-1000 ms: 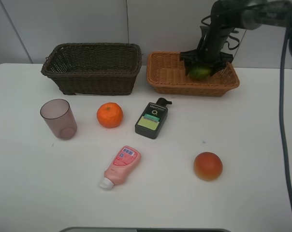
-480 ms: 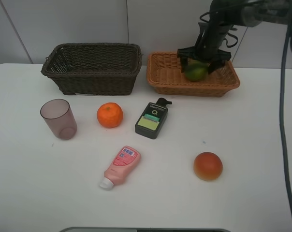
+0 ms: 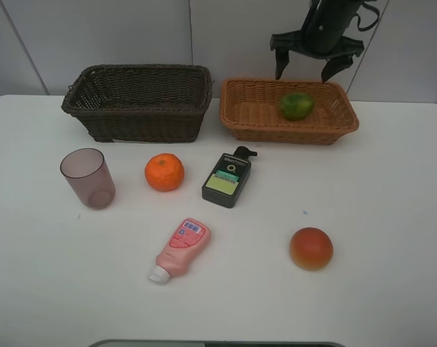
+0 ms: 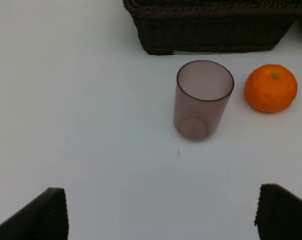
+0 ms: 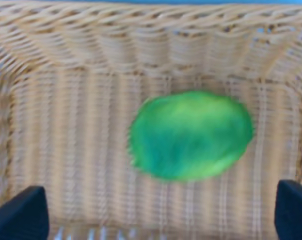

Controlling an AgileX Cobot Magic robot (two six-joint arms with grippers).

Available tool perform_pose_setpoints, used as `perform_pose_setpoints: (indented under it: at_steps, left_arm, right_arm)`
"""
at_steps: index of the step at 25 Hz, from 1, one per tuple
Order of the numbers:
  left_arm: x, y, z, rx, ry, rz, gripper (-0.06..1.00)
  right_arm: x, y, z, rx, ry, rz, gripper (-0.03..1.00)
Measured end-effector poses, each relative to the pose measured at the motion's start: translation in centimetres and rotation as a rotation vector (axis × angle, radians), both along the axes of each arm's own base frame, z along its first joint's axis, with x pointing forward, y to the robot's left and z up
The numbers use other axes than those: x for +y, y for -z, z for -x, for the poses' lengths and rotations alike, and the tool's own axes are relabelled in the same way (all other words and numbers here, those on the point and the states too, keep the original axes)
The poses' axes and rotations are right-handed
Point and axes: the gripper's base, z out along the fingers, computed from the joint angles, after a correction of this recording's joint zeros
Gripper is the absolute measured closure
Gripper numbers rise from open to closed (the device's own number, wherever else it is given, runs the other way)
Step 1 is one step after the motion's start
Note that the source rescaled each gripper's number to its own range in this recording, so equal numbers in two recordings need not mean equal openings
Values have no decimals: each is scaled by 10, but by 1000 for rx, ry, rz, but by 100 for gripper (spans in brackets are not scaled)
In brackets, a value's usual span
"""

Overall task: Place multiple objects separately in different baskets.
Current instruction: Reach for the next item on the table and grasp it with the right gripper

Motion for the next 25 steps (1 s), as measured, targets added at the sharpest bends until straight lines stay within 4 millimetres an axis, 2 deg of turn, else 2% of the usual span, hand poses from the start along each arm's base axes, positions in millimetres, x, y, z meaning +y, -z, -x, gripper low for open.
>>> perform_pose_setpoints:
  at_steps: [5,10,15,19,25]
  left_arm:
    - [0,0,0,0,0,0,-2]
    - [0,0,0,0,0,0,-2]
    - [0,0,0,0,0,0,-2]
    - [0,0,0,0,0,0,-2]
    - [0,0,0,0,0,0,-2]
  right_arm:
    - [0,0,45,61,-24,-4,-3]
    - [2,2,105,99,-50,-60,-3]
    - [0,22,159,191,-73,-63,-3]
    - [-4,33,192,244,-67,-57,-3]
    - [1,44,224,257,-64,-63,-3]
